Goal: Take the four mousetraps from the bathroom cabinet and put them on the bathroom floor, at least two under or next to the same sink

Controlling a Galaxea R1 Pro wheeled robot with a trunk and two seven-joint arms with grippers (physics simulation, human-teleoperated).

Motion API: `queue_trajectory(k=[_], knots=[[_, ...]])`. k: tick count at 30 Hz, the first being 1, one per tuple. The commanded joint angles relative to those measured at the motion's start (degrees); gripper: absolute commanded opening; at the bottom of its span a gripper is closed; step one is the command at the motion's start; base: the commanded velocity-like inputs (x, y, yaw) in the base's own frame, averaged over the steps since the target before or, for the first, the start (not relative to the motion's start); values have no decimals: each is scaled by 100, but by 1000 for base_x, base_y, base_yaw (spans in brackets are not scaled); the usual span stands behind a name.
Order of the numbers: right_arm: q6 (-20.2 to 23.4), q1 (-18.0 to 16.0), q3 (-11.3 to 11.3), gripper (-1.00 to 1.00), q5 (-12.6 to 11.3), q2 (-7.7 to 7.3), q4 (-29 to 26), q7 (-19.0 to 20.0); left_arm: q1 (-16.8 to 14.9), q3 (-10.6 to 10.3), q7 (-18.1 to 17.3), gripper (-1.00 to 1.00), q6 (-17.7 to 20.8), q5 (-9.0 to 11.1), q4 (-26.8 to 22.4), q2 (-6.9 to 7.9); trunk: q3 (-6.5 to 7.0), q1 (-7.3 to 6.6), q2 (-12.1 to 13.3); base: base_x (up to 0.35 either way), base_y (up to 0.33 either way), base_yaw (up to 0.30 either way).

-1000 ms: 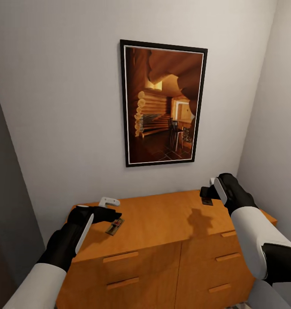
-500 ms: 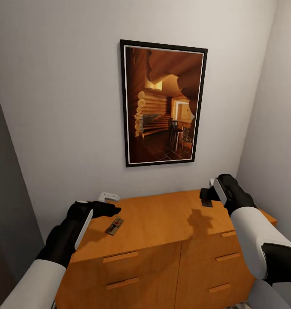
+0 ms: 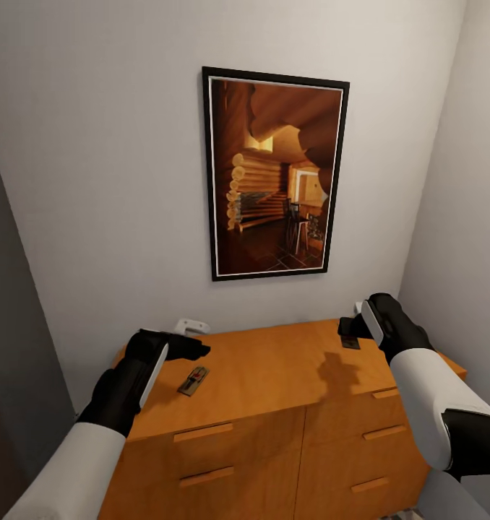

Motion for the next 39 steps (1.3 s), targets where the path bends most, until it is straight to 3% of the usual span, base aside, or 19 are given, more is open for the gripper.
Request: queue_trajectory(k=[1,7,13,28,29,39], knots=[[20,-5,-9,-100,-25,1,-4,-32,-38,2,-54,100,51,-94,28,-34,-8,0,-5,0,0,0],[13,-1,-9,-100,-27,1,-2,-32,-231,3,-113,100,245,-271,220,-169,-8,0,-5,0,0,0],[3,0,-9,-100,-32,1,1,-32,-423,2,-99,100,439,-319,413,-272,-8,0,-5,0,0,0],[-4,2,-9,-100,-34,1,7,-32,-906,15,-63,100,663,-280,894,-259,-8,0,-5,0,0,0],[-4,2,-9,-100,-34,1,7,-32,-1299,16,-63,100,663,-279,2047,-256,-8,0,-5,0,0,0],[-4,0,-9,-100,-34,1,7,-32,-1300,27,-58,100,665,-268,2122,-247,-8,0,-5,0,0,0]])
